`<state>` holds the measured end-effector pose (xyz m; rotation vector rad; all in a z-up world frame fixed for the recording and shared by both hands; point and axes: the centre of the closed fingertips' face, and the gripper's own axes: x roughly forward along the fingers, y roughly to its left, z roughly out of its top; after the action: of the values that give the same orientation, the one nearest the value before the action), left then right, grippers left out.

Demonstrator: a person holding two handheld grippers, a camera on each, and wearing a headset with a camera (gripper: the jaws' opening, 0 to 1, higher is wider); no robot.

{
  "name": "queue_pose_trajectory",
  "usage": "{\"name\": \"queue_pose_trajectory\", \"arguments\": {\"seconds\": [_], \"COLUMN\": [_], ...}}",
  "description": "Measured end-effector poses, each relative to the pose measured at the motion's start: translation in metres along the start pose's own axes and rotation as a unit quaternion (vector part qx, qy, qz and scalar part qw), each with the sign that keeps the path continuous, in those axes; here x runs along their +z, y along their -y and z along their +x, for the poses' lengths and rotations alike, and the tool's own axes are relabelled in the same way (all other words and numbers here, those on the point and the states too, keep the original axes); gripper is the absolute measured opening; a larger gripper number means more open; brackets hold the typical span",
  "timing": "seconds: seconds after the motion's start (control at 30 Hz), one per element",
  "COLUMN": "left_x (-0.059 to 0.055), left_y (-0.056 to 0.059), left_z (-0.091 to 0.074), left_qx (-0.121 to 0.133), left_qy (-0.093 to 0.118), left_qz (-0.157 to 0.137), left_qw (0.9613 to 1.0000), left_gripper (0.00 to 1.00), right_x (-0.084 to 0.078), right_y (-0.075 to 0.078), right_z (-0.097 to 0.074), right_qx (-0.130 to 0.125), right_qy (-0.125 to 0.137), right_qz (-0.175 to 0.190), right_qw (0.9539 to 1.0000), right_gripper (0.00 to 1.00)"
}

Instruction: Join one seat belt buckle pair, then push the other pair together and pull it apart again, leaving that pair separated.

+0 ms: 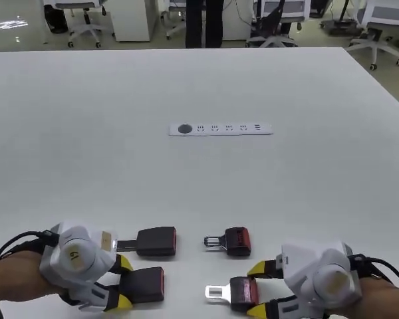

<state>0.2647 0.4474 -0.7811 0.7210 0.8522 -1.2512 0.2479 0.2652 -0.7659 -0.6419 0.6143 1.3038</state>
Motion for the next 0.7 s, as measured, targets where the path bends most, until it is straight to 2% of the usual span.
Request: {"name": "queue_pose_trajectory", "arguments": {"seconds": [0.7], "left_x": [0.003], "left_y": [0.004], "left_z": [-0.001], "left_qx": [-0.027], "left_qy": [-0.029], "left_qz": [0.035], "left_qw": [0.9986], "left_gripper": [0.33], "right_x": [0.01], "right_y": [0.006], "right_z": [0.013], "right_qx": [0.017], "right_qy": [-0.012], "right_qz": [-0.013], "right_qw": [0.9997], "right_gripper": [0.3]}}
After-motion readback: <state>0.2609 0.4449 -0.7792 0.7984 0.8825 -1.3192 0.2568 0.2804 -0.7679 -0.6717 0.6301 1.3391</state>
